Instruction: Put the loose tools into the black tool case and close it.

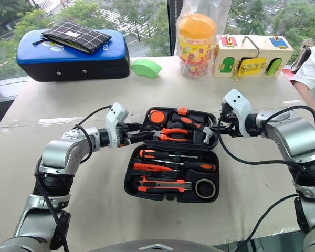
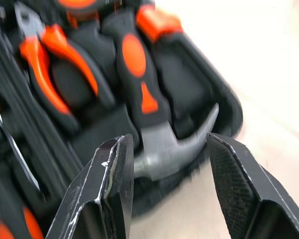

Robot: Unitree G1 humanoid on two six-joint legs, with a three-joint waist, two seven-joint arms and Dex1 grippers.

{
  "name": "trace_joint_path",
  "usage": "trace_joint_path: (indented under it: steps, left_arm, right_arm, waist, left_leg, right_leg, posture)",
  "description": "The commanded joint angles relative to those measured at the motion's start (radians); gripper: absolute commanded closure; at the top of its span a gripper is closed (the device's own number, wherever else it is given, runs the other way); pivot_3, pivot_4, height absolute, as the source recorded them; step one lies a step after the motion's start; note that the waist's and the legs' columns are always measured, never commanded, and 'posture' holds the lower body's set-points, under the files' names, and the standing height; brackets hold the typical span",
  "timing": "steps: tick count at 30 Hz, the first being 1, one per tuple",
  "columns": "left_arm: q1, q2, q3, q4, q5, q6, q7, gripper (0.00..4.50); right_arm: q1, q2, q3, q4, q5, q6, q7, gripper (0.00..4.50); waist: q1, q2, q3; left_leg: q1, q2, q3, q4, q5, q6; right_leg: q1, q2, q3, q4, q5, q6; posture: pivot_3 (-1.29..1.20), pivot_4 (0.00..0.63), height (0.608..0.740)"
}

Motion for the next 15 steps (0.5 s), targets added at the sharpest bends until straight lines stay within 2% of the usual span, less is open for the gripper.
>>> trace_joint_path:
  steps: [1,3,4,5,7,10,15]
  left_arm:
    - [-0.090,-0.011,0.096,-0.016,-0.059,-0.094,0.002,1.09]
    - [-0.118,-0.016,0.092,0.010,-0.047,-0.090,0.026,1.41]
    - [-0.124,-0.015,0.084,0.013,-0.046,-0.091,0.024,1.97]
    - [-0.129,-0.016,0.077,0.014,-0.046,-0.085,0.026,2.29]
    - [-0.128,-0.011,0.061,0.009,-0.047,-0.069,0.026,3.30]
    - [-0.109,-0.006,0.044,-0.008,-0.041,-0.076,0.023,4.46]
    - [-0.099,-0.004,0.013,-0.025,-0.066,-0.057,-0.004,4.46]
  right_arm:
    - [-0.093,0.063,-0.072,0.015,0.067,-0.010,0.004,2.80]
    - [-0.127,0.100,-0.046,0.036,0.063,-0.024,-0.002,3.46]
    - [-0.143,0.117,-0.030,0.052,0.052,-0.035,-0.008,4.04]
    - [-0.157,0.135,-0.016,0.068,0.043,-0.046,-0.012,4.38]
    - [-0.175,0.157,0.002,0.088,0.034,-0.061,-0.016,4.50]
    - [-0.189,0.180,0.022,0.109,0.027,-0.081,-0.014,4.50]
    - [-0.234,0.231,0.051,0.227,-0.014,-0.137,-0.028,4.50]
  waist:
    - [-0.004,0.000,0.001]
    - [-0.002,-0.001,0.001]
    - [-0.001,-0.001,0.001]
    - [0.001,-0.001,0.000]
    - [0.002,-0.001,0.000]
    - [0.002,-0.001,0.000]
    - [-0.001,-0.001,0.000]
  left_leg:
    - [0.000,0.001,0.000,0.000,0.000,0.000]
    - [0.000,0.001,0.000,0.000,0.000,0.000]
    - [0.001,0.001,0.000,0.000,0.000,-0.001]
    - [0.001,0.001,0.000,0.000,0.000,-0.001]
    - [0.003,0.000,0.000,0.000,0.000,-0.001]
    - [0.002,-0.001,0.000,0.000,0.002,-0.004]
    - [0.002,0.000,0.001,0.000,0.002,-0.004]
  right_leg:
    - [0.000,0.001,0.000,0.001,0.000,0.000]
    - [0.000,0.001,0.000,0.002,0.000,0.000]
    - [0.000,0.001,0.000,0.002,0.000,0.000]
    - [0.000,0.001,0.000,0.002,0.000,0.000]
    - [0.001,0.001,0.000,0.001,0.000,0.000]
    - [0.001,0.000,0.001,0.001,0.000,0.000]
    - [0.000,0.000,0.001,0.002,0.000,0.000]
  posture:
    - [0.00,0.150,0.740]
    - [0.00,0.150,0.740]
    - [0.00,0.150,0.740]
    - [0.00,0.150,0.740]
    - [0.00,0.150,0.740]
    - [0.00,0.150,0.740]
    - [0.00,0.150,0.740]
